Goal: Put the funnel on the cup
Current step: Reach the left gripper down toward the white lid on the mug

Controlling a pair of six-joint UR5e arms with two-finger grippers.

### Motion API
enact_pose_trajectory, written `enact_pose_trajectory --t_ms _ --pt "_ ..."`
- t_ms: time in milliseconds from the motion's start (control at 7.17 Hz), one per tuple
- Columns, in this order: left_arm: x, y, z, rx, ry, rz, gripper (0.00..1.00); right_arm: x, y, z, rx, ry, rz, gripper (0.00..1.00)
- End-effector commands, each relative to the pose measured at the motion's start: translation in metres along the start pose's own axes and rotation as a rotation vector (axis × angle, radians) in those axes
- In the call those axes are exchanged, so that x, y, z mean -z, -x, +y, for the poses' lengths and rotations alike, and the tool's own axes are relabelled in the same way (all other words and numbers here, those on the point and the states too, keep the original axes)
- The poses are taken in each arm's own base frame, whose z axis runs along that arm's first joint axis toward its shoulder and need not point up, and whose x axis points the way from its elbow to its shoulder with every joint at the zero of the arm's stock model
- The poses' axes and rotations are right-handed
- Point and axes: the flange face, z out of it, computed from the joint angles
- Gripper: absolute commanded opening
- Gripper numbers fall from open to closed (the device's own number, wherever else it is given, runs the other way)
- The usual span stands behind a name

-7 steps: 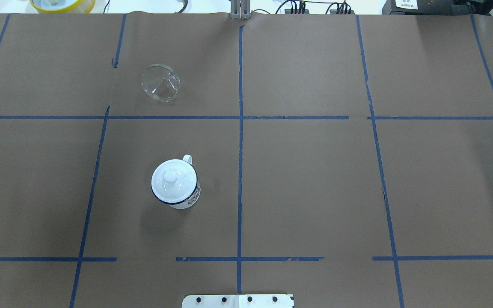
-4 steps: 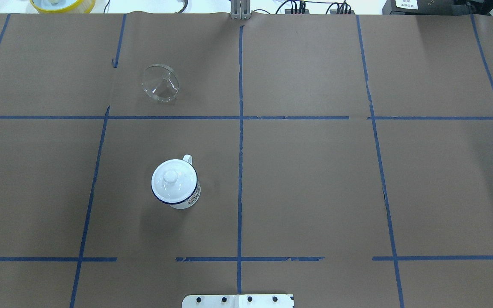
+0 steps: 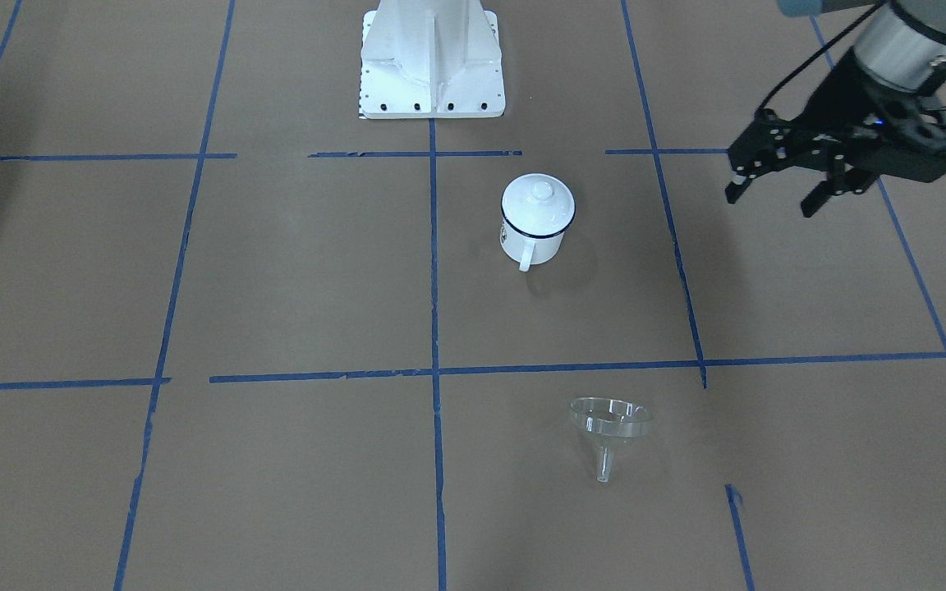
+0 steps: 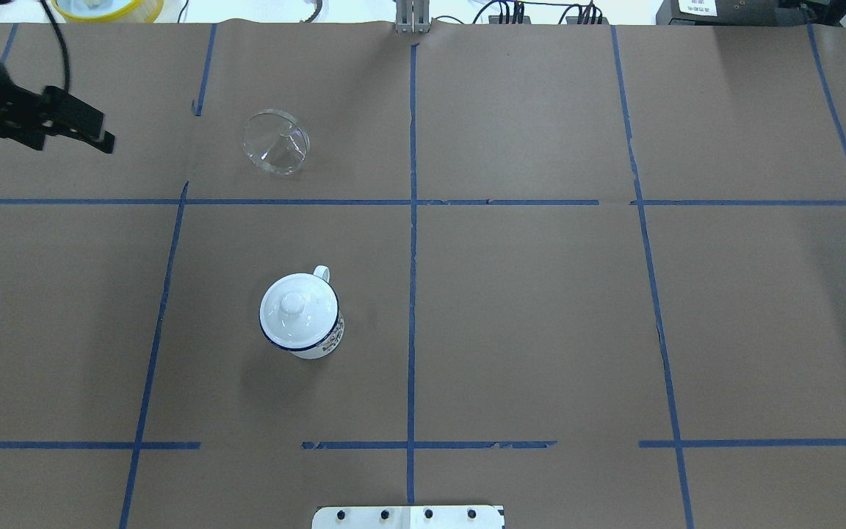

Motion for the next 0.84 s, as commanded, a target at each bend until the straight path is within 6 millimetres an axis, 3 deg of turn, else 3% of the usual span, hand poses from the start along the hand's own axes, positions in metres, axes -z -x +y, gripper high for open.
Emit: enact_pose_trajectory --t_ms 0,140,279,419,698 --pt "-0.056 -0.088 0.041 0.025 0.055 -0.016 1.0 0.0 0.0 0.0 0.0 0.0 0.0 1.0" --pt "-0.06 -0.1 0.042 0.011 0.011 -0.057 1.0 0.0 0.0 0.0 0.0 0.0 0.0 1.0" --pt "-0.07 -0.114 0.057 0.017 0.027 -0.058 1.0 0.0 0.0 0.0 0.0 0.0 0.0 1.0" --pt "-0.095 -0.147 0.085 0.076 0.088 -0.048 1.0 0.0 0.0 0.0 0.0 0.0 0.0 1.0" --pt "-0.12 -0.164 0.095 0.086 0.082 -0.081 1.0 0.0 0.0 0.0 0.0 0.0 0.0 1.0"
